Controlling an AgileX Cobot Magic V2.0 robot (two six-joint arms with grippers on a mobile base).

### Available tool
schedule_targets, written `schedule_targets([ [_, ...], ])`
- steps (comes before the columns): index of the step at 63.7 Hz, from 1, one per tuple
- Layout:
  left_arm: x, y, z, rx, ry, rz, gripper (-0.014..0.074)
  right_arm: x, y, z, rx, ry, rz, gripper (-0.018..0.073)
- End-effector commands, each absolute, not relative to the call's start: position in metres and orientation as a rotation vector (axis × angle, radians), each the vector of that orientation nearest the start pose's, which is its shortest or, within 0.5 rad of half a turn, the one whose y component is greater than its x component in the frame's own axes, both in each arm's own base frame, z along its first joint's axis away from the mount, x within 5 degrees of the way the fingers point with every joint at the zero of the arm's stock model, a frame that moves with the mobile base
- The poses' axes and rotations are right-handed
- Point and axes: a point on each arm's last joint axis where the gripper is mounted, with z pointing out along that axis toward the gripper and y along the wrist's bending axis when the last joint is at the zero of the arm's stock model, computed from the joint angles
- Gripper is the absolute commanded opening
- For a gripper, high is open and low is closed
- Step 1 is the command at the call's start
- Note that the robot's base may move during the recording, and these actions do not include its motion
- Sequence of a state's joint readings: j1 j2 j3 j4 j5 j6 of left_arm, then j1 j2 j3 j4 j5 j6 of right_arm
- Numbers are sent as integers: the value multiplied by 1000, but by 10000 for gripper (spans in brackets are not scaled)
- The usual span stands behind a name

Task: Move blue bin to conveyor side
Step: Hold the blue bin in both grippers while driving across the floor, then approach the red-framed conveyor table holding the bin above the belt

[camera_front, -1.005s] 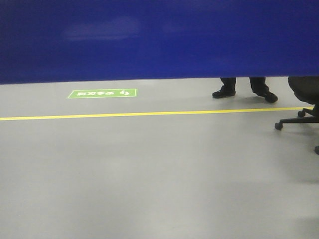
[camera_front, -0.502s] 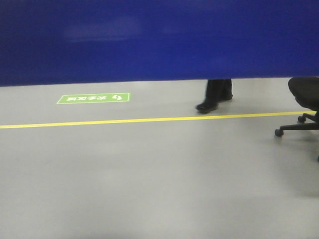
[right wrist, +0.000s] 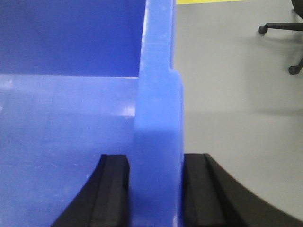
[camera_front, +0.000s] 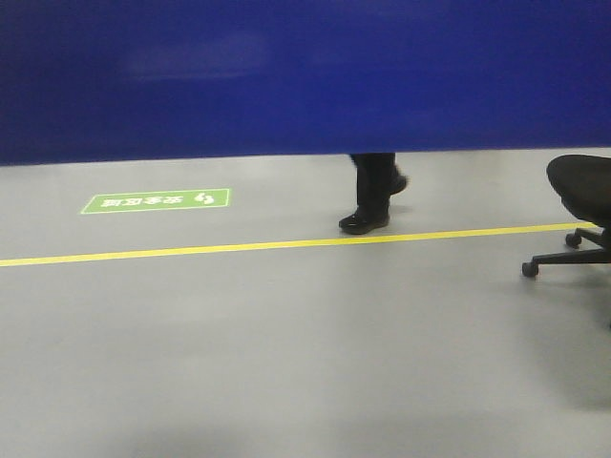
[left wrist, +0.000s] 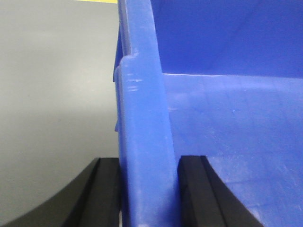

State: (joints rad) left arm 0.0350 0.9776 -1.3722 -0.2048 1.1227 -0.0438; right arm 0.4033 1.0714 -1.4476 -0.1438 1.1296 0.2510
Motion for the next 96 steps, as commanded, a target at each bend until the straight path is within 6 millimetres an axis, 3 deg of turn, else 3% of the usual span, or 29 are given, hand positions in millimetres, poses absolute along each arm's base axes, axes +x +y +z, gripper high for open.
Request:
schedule_targets([
  [1, 155, -14, 475, -67, 2091, -289, -10, 172, 60, 481, -182, 2083, 197, -81],
  [96, 155, -14, 475, -67, 2091, -289, -10, 172, 60, 482, -182, 2079, 198, -81],
])
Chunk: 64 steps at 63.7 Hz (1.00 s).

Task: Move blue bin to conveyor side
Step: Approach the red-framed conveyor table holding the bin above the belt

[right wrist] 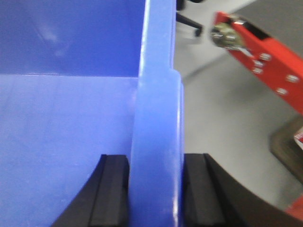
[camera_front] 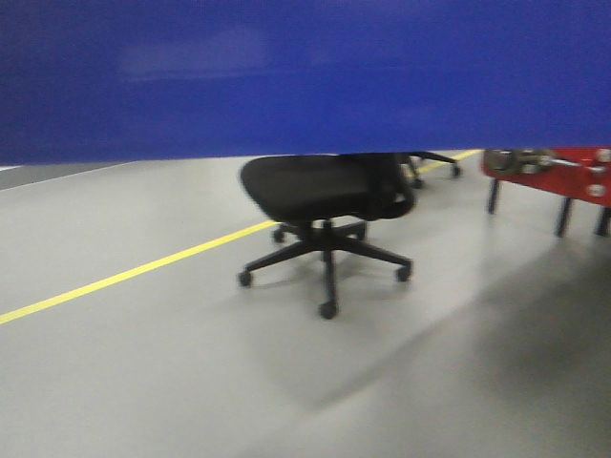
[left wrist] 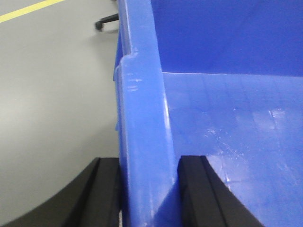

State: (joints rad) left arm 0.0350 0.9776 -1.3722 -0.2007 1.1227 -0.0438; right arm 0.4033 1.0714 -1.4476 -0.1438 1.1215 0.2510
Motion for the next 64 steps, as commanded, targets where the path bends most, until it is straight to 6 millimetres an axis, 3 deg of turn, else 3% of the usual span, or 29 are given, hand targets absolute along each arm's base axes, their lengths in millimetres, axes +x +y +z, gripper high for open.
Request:
schedule_targets([
  [1, 155, -14, 475, -67, 2091, -289, -10, 172, 60, 482, -182, 2079, 198, -81],
  [64, 156, -13, 477, -70, 2066, -288, -10, 172, 60, 482, -182, 2079, 198, -81],
])
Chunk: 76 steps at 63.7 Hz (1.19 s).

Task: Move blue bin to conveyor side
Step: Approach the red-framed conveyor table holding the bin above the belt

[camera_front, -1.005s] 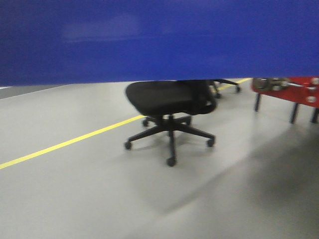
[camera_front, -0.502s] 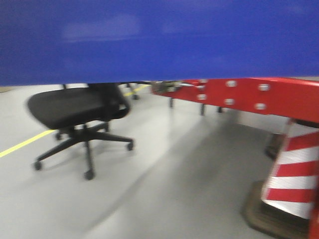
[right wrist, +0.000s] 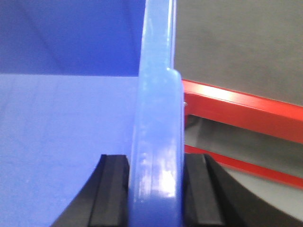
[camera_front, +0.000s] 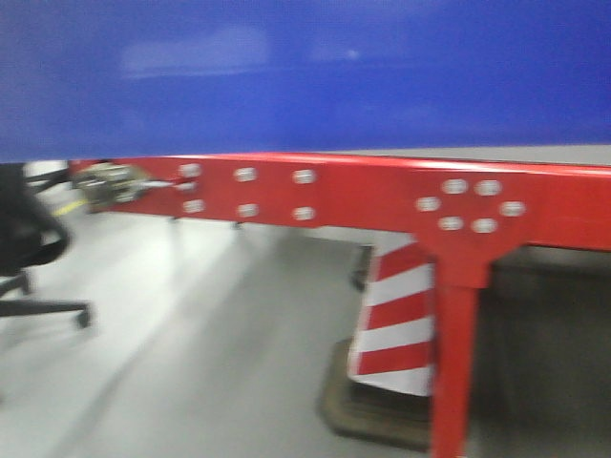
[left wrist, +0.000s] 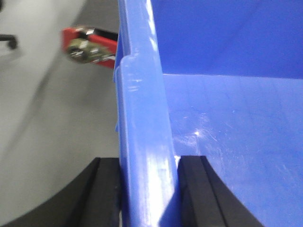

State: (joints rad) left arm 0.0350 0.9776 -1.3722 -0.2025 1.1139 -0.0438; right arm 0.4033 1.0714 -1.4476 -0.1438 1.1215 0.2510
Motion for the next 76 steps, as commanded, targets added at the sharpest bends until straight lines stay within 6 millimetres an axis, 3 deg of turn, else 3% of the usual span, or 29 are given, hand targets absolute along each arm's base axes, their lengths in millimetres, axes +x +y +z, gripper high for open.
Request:
schedule_targets([
  [1, 156, -13, 477, -70, 2066, -288, -10, 172, 60, 482, -182, 2079, 198, -81],
  [76, 156, -13, 477, -71, 2064, -288, -10, 172, 60, 482, -182, 2079, 198, -81],
])
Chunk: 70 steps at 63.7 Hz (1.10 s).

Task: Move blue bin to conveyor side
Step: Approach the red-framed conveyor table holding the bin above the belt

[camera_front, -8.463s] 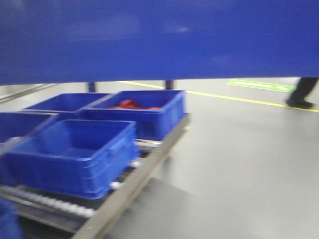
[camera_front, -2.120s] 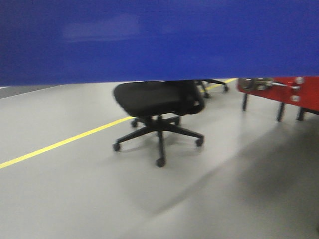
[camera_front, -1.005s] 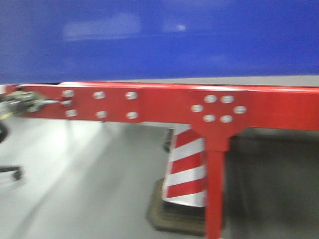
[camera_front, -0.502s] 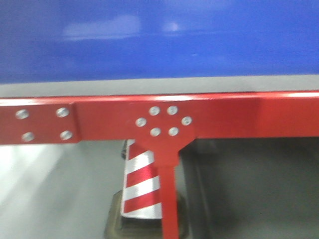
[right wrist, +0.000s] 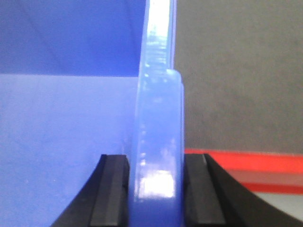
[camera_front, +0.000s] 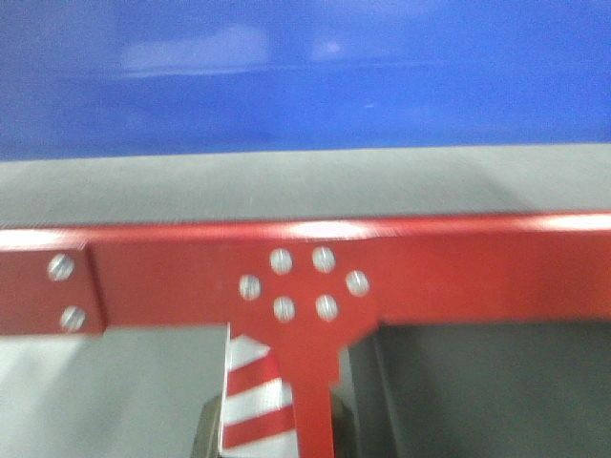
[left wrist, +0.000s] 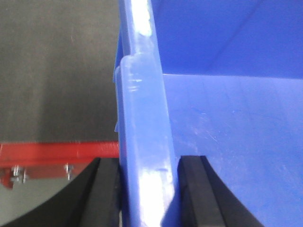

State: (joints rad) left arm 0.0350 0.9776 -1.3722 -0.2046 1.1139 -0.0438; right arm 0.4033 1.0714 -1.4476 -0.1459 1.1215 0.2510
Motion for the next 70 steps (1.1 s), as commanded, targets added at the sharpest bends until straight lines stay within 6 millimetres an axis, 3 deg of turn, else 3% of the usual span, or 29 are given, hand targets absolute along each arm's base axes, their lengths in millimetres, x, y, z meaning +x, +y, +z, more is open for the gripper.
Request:
schedule_targets([
  [1, 156, -13, 477, -71, 2064, -288, -10, 172, 60, 482, -182, 2079, 198, -81],
  [70, 156, -13, 477, -71, 2064, -288, -10, 172, 60, 482, -182, 2079, 198, -81],
])
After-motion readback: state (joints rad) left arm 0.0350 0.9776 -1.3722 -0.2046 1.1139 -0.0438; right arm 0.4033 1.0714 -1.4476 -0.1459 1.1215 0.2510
